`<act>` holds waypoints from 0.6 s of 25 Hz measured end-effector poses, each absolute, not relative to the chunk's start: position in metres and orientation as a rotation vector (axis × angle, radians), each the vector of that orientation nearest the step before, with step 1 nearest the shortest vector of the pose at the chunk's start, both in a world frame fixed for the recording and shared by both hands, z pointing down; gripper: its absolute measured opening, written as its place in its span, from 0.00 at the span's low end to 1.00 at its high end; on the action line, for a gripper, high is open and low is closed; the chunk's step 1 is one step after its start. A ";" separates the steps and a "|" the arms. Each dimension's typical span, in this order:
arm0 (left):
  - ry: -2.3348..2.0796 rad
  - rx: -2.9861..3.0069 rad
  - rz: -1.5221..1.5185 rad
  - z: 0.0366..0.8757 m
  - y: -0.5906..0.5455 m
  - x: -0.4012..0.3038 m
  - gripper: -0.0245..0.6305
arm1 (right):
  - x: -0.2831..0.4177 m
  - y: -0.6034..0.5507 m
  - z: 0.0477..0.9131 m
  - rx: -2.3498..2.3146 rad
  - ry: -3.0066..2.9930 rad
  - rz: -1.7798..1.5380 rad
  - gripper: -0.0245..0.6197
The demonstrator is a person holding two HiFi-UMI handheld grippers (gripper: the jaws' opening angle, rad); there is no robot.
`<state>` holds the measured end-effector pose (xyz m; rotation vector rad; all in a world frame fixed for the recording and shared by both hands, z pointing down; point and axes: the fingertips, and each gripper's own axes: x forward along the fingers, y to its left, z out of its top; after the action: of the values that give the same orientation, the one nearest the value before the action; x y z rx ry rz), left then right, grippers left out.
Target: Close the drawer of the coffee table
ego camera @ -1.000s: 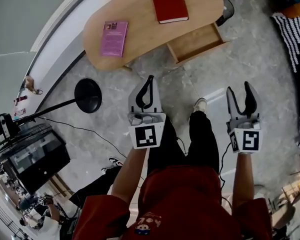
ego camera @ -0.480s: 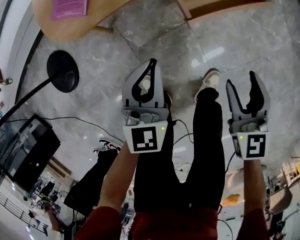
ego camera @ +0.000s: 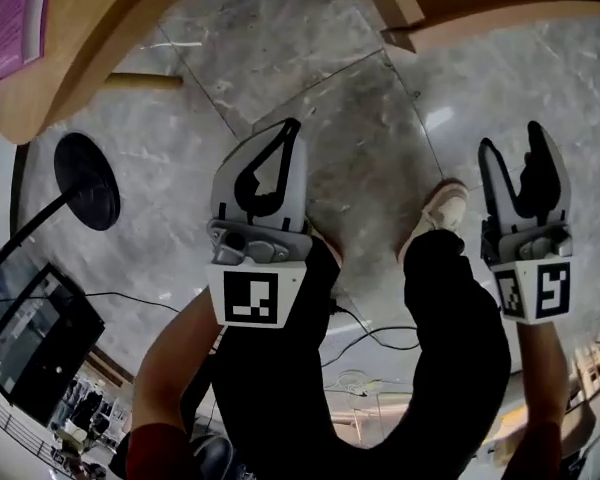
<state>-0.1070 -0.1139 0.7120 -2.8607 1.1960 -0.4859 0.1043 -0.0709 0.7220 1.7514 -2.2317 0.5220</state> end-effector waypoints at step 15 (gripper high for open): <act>1.036 -2.845 -0.171 0.774 -0.187 -0.070 0.05 | 0.072 -0.132 0.769 1.543 -2.507 0.088 0.48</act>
<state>-0.0699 -0.1869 0.7741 -2.8452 1.0356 -0.1709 0.0717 -0.1320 0.7690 1.5430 -2.5072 0.0882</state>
